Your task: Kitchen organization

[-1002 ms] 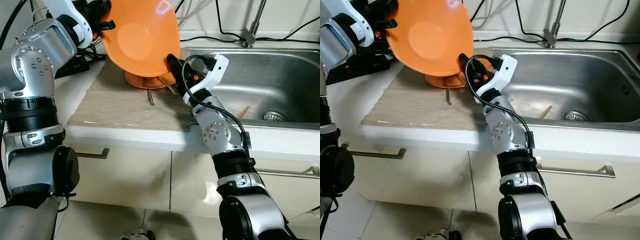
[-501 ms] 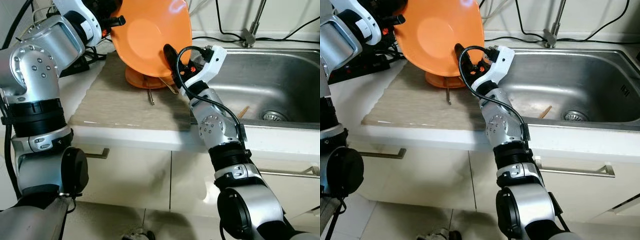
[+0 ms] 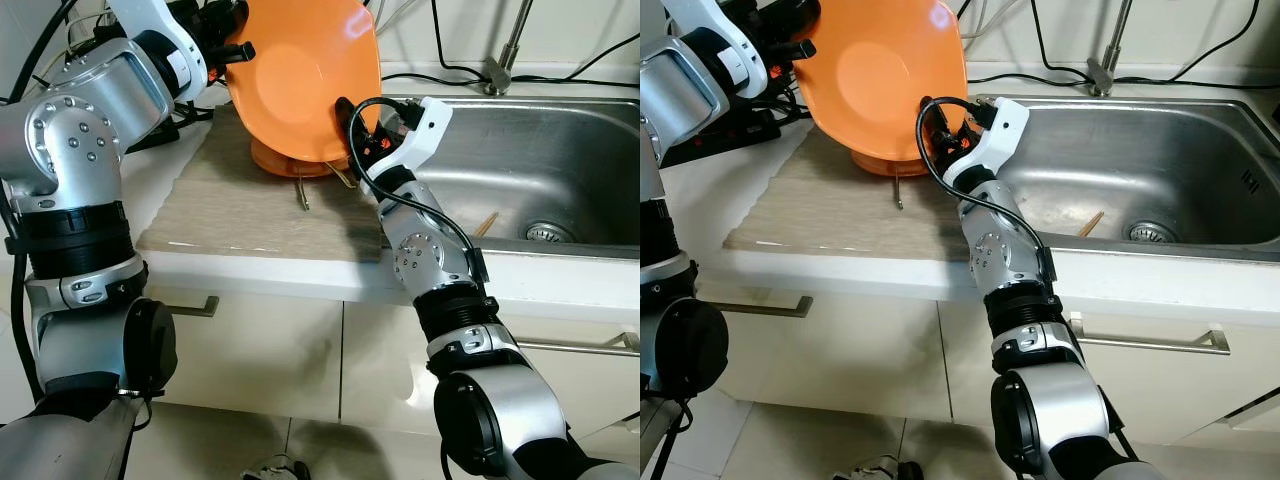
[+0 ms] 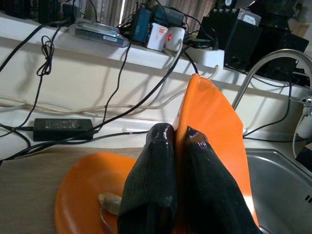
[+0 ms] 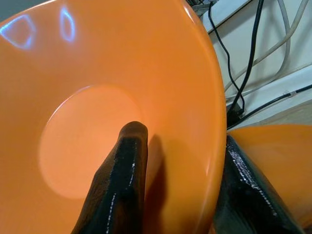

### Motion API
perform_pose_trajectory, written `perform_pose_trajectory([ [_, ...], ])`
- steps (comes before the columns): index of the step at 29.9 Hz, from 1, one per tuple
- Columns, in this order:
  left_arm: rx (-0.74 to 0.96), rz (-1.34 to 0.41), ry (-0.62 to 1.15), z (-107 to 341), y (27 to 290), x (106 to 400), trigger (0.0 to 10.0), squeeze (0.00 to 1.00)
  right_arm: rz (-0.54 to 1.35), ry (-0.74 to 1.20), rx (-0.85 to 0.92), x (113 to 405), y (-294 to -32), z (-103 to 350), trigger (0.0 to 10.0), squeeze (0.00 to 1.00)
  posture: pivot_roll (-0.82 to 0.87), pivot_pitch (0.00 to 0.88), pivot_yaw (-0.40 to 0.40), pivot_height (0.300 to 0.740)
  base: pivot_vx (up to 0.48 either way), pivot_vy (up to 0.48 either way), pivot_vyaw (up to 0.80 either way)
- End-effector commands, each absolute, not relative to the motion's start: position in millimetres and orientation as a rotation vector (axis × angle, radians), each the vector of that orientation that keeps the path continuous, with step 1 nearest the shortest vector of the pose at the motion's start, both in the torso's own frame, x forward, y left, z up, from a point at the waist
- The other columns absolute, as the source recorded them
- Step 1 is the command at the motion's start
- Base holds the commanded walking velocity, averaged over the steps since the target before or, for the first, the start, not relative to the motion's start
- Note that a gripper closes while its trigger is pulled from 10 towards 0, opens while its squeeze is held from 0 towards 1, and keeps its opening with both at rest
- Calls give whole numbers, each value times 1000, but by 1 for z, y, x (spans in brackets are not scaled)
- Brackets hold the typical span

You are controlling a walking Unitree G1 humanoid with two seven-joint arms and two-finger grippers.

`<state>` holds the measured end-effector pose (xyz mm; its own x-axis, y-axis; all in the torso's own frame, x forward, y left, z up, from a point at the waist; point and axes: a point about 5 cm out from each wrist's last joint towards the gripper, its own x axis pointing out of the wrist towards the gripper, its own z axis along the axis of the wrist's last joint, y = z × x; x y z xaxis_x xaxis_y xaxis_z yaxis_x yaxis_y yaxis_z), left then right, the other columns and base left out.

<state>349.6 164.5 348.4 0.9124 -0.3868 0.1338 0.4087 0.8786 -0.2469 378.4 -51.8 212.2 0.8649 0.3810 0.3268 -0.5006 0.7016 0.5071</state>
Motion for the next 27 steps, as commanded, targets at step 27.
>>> perform_pose_trajectory([
  [27, -149, -392, -78, 327, 174, 360, 0, 0, 556, -111, 594, 366, -8, 200, 0, 0, 31, 0, 96, 740, 0, 0, 0],
])
